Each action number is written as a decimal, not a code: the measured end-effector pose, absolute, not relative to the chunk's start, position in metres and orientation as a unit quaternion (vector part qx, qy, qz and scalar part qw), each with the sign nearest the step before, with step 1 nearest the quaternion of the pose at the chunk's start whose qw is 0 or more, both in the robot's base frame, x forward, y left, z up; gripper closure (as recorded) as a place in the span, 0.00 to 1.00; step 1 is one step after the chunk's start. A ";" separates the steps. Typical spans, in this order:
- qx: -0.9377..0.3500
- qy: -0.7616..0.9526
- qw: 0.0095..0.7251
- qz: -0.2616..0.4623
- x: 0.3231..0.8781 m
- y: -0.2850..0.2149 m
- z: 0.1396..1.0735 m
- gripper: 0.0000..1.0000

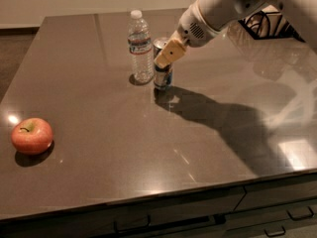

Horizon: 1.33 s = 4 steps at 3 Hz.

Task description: Move redbull can near water bottle

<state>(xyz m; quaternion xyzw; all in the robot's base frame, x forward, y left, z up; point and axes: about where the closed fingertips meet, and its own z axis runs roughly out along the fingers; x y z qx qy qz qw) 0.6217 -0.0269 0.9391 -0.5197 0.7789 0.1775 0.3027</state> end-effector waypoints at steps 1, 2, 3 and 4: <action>-0.521 0.779 0.303 0.171 0.624 -0.021 0.935 0.63; -0.524 0.778 0.302 0.172 0.624 -0.017 0.930 0.39; -0.525 0.777 0.301 0.173 0.624 -0.016 0.929 0.16; -0.526 0.777 0.300 0.173 0.623 -0.014 0.928 0.00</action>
Offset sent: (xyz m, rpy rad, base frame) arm 0.0026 0.0100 -0.0123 -0.0129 -0.0110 0.0049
